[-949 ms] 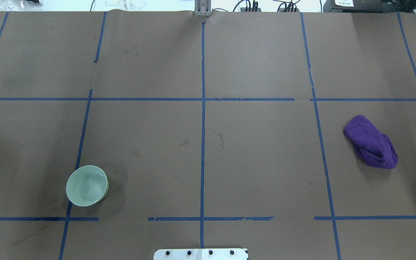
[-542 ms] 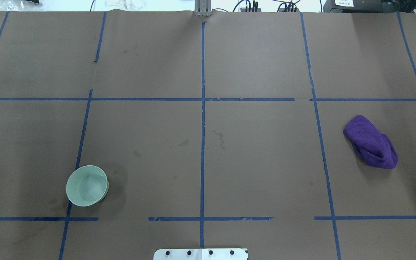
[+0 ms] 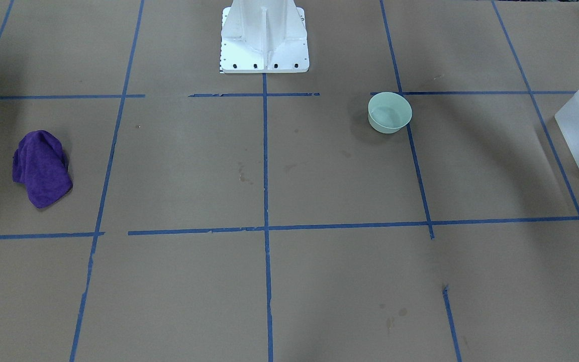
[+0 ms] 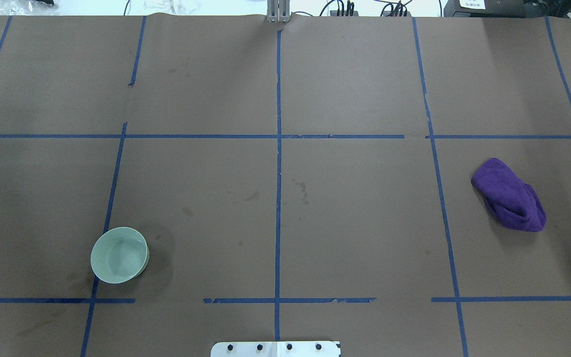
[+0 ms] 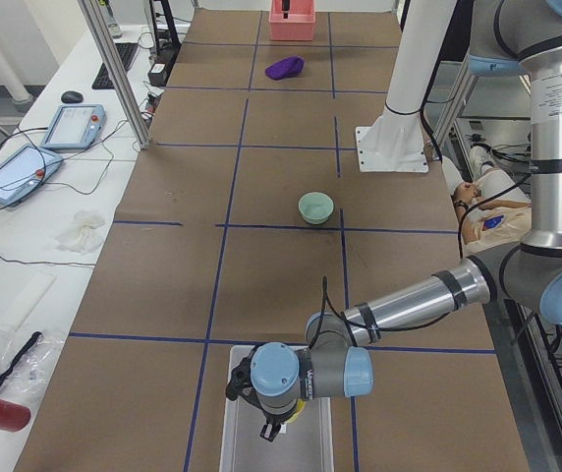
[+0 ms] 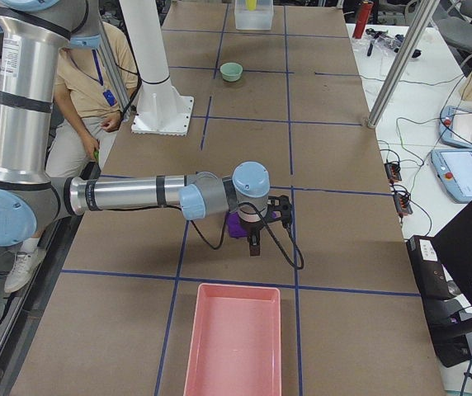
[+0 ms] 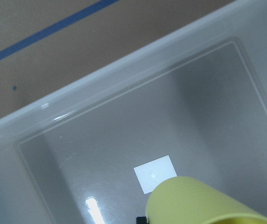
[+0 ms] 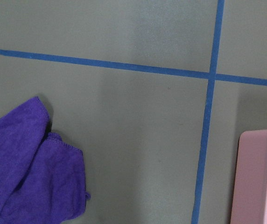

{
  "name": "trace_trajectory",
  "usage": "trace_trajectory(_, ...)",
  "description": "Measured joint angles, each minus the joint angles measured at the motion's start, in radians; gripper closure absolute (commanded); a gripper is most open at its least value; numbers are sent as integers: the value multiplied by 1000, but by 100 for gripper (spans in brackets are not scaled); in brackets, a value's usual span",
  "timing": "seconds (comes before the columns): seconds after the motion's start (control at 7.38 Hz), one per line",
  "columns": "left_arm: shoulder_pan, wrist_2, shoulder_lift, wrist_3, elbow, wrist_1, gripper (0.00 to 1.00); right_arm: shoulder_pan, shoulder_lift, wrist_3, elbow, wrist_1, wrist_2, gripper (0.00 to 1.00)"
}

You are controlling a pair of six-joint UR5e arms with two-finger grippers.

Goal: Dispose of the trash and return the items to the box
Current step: 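Lift the yellow cup with the left gripper and drop it into the clear bin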

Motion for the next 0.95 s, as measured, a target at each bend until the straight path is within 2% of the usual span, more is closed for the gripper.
trace_trajectory(0.41, 5, -21, -2, -3, 78, -127, 100, -1, 1, 0, 1, 0, 1, 0)
trace_trajectory(0.95, 11, -61, -15, -21, 131, -159, 100, -3, 1, -1, 1, 0, 1, 0)
